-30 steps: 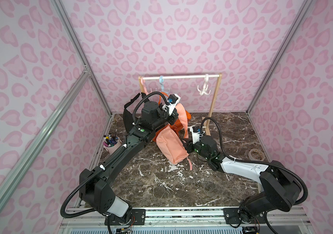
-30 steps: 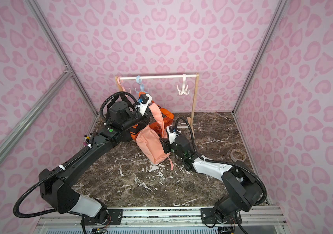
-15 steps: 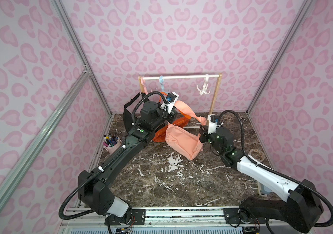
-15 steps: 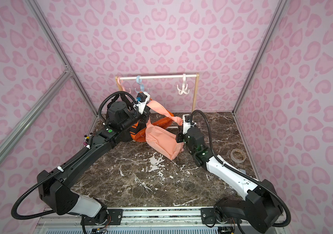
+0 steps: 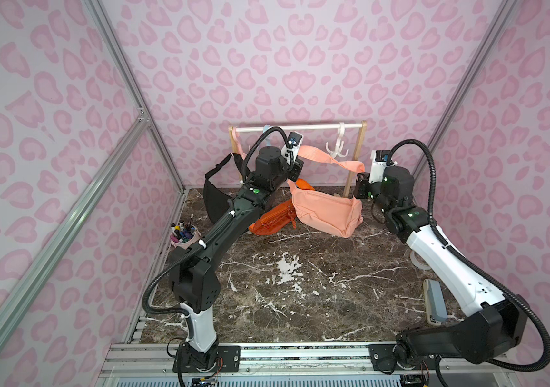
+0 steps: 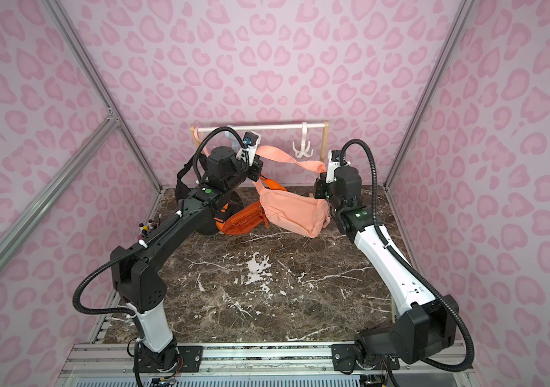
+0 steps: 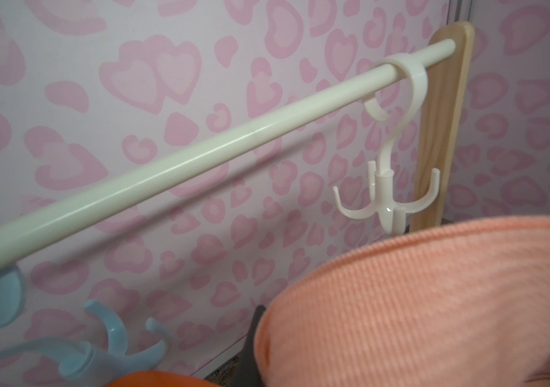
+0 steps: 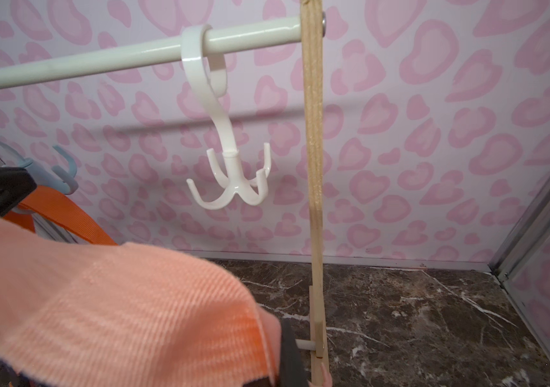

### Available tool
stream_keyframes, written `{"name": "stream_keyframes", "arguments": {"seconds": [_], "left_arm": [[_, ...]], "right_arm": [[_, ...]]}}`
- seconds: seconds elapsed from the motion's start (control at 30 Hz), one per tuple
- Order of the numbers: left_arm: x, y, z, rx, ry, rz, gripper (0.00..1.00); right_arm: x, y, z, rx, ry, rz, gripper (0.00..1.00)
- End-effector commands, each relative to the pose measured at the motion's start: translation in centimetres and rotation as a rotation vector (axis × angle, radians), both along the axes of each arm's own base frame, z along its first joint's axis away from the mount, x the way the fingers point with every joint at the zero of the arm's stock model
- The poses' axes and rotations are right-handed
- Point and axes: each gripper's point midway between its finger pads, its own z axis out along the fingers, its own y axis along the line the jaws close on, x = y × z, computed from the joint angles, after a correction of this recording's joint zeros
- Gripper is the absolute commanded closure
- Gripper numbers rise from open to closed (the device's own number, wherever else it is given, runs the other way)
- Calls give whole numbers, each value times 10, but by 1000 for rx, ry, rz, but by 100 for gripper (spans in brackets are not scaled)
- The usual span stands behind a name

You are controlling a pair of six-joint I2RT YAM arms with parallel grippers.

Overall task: Hang the bag on a hook
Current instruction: Hang the bag on the hook.

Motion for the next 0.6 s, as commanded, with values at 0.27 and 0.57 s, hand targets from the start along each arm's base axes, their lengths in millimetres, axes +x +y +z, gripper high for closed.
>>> {"name": "stream_keyframes", "arguments": {"seconds": [0.27,0.57], "left_arm": [[45,11,-14,49,-12,168,97],[63,12,-13,-1,-14,180,97]], "right_arm": [[38,-24,9,-22,37,-58,100],[67,-32,-2,-13,69,-75,100]]}}
